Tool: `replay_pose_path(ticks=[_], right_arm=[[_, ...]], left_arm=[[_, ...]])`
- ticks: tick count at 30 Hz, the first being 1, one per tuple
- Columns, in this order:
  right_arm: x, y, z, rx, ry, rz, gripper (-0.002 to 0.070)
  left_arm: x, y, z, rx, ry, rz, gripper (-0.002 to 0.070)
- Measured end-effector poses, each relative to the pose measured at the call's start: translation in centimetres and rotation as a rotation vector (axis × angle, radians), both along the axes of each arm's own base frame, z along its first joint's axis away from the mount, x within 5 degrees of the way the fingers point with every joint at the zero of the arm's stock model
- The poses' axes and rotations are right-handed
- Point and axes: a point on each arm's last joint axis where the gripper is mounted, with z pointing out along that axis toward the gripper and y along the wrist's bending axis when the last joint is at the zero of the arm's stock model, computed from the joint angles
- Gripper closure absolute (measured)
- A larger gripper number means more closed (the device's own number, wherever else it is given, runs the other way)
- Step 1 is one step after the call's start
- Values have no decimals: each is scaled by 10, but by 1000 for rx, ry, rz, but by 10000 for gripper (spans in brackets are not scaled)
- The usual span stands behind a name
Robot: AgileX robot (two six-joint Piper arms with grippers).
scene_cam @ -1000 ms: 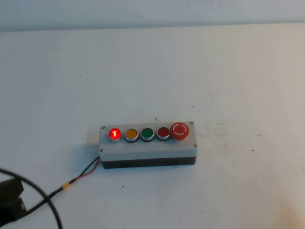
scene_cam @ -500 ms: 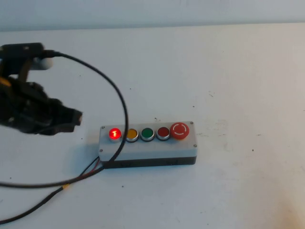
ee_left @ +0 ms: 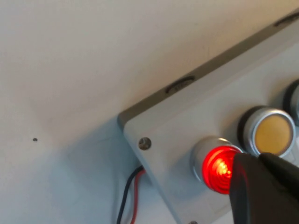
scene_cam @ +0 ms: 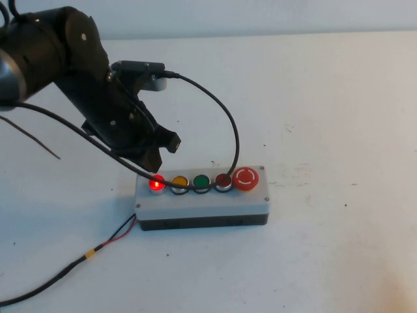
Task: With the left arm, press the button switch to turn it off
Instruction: Press the button to turn off
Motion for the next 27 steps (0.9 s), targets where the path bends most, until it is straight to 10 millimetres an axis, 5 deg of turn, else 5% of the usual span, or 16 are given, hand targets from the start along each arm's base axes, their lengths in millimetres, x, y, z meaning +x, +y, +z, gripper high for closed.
replay_pose_path(ticks=[6,27], right_arm=[[0,0,0,0,0,0,692],[0,0,0,0,0,0,692]], left_arm=[[10,-3,-22,34,44,-4,678],[10,-2,-23,59,68,-16,678]])
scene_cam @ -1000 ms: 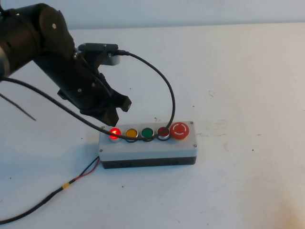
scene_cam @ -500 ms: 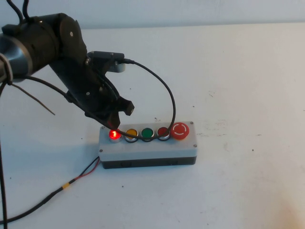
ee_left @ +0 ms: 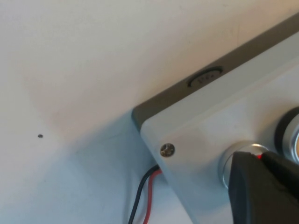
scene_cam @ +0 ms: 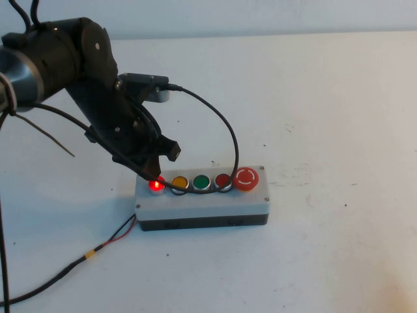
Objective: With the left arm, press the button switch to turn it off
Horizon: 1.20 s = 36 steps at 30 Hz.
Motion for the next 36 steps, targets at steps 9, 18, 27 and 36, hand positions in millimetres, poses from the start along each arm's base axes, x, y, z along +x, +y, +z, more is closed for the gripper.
replay_pose_path(ticks=[9,18,27,36], right_arm=[[0,0,0,0,0,0,692],[0,0,0,0,0,0,692],[0,0,0,0,0,0,692],[0,0,0,0,0,0,692]], left_arm=[[0,0,0,3,3,0,678],[2,-1,-5,11,27,-3,678],[1,0,15,-25,-100,-14,678],[-65,30,87,-165,-570,27,678]])
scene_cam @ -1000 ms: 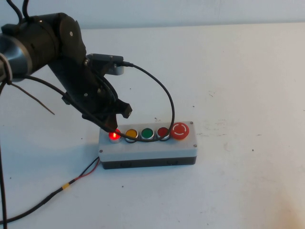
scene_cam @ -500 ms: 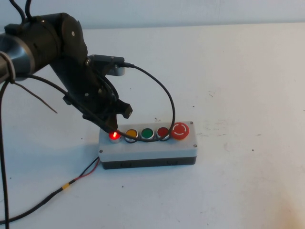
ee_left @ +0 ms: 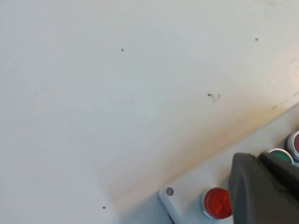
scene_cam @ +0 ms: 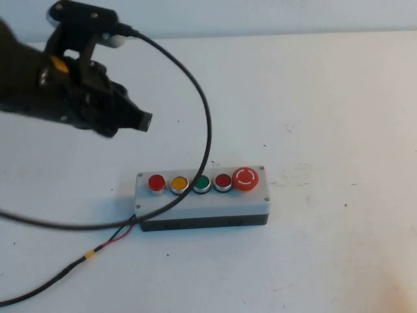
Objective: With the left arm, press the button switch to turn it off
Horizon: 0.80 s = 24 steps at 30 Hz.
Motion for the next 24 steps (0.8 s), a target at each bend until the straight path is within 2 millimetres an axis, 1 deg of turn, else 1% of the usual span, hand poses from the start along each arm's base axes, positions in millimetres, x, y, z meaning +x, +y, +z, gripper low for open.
replay_pose_path(ticks=[1,4,6,7,9,10,12,15,18,21,24], right_arm=[[0,0,0,0,0,0,692],[0,0,0,0,0,0,692],[0,0,0,0,0,0,692],[0,0,0,0,0,0,692],[0,0,0,0,0,0,692],[0,0,0,0,0,0,692],[0,0,0,0,0,0,692],[0,0,0,0,0,0,692],[0,0,0,0,0,0,692],[0,0,0,0,0,0,692],[0,0,0,0,0,0,692]], left_arm=[[-12,5,5,-16,-44,8,678],[-48,21,0,-53,-149,33,678],[-74,33,-8,-85,-226,57,678],[-86,39,-16,-96,-240,69,678],[-111,50,-26,-140,-310,99,678],[-123,55,-27,-166,-355,111,678],[-145,65,-39,-208,-423,134,678],[-168,76,-55,-248,-517,151,678],[-184,83,-67,-277,-572,160,678],[-192,87,-74,-292,-601,164,678],[-194,87,-80,-288,-588,164,678]])
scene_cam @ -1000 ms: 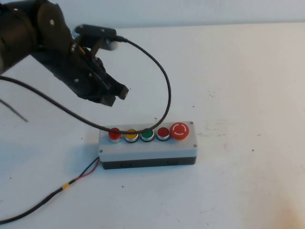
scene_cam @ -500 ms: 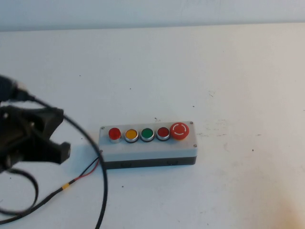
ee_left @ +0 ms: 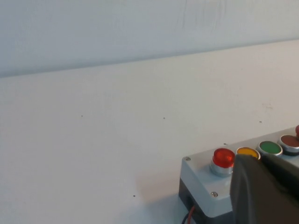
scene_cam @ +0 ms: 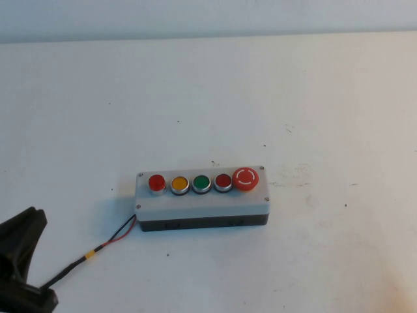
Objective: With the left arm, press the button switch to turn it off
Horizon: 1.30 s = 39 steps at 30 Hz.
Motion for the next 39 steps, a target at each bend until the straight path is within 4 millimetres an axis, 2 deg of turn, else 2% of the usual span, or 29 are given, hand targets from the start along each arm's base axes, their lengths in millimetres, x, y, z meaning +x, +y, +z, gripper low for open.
replay_pose_path(ticks=[7,12,16,22,24,33,39], right_arm=[[0,0,0,0,0,0,692],[0,0,0,0,0,0,692],[0,0,0,0,0,0,692],[0,0,0,0,0,0,692],[0,0,0,0,0,0,692],[0,0,0,0,0,0,692],[0,0,0,0,0,0,692]], left_arm=[[0,0,-6,53,9,-8,678],[0,3,-17,69,-109,14,678],[-13,12,-37,38,-289,72,678],[-30,26,-41,35,-354,186,678],[-34,28,-46,26,-310,211,678],[-41,26,-85,76,102,175,678],[-42,26,-87,72,131,174,678]])
